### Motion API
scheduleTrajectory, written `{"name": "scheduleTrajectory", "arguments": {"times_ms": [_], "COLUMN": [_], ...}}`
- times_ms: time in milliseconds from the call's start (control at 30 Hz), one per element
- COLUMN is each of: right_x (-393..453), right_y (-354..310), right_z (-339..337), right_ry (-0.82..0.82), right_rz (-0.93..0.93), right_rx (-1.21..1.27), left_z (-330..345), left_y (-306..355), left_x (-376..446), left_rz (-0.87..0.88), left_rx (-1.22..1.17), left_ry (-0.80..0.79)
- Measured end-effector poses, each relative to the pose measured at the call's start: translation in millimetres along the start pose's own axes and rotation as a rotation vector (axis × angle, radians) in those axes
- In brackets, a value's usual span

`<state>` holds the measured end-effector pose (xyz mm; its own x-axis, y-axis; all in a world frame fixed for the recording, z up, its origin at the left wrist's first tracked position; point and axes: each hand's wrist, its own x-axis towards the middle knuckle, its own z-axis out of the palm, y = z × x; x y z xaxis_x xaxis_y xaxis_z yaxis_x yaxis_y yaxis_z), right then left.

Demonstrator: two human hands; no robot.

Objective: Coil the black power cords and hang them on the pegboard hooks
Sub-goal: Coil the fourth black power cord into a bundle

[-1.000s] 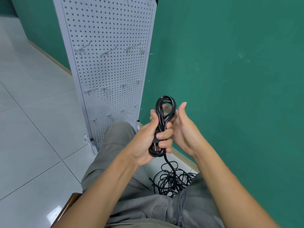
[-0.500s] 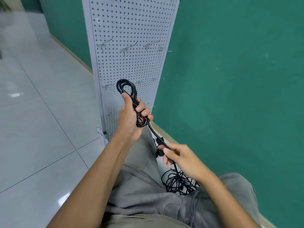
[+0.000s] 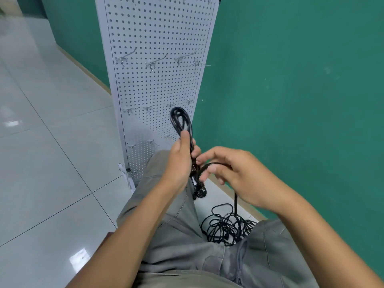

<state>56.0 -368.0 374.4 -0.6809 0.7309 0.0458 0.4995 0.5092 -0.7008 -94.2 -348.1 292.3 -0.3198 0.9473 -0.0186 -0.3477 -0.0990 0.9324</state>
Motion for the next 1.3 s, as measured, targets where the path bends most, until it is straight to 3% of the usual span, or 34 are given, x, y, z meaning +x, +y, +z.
{"name": "scheduleTrajectory", "arguments": {"times_ms": [67, 167, 300, 433, 533, 700, 867, 1100, 1300], "right_x": [5, 10, 12, 10, 10, -4, -27, -32, -10], "right_y": [-2, -1, 14, 30, 35, 54, 88, 78, 36], "right_z": [-8, -18, -24, -24, -22, -10, 10, 14, -2], "right_ry": [0.07, 0.246, 0.442, 0.512, 0.482, 0.356, 0.374, 0.589, 0.612], "right_rz": [0.015, 0.084, 0.125, 0.179, 0.145, 0.078, 0.183, 0.202, 0.137], "right_rx": [0.08, 0.198, -0.05, -0.091, 0.05, 0.513, 0.497, 0.929, 0.988], "left_z": [9, 20, 28, 27, 25, 19, 13, 16, 22], "left_y": [-3, -1, 3, 6, 7, 9, 14, 10, -1], "left_x": [-8, -22, -33, -35, -35, -29, -22, -23, -26], "left_rz": [-0.033, -0.145, -0.299, -0.312, -0.277, -0.328, -0.317, -0.275, -0.21], "left_rx": [0.023, -0.149, -0.283, -0.305, -0.337, -0.454, -0.524, -0.329, -0.173], "left_ry": [-0.093, -0.274, -0.442, -0.583, -0.652, -0.688, -0.656, -0.586, -0.569]}}
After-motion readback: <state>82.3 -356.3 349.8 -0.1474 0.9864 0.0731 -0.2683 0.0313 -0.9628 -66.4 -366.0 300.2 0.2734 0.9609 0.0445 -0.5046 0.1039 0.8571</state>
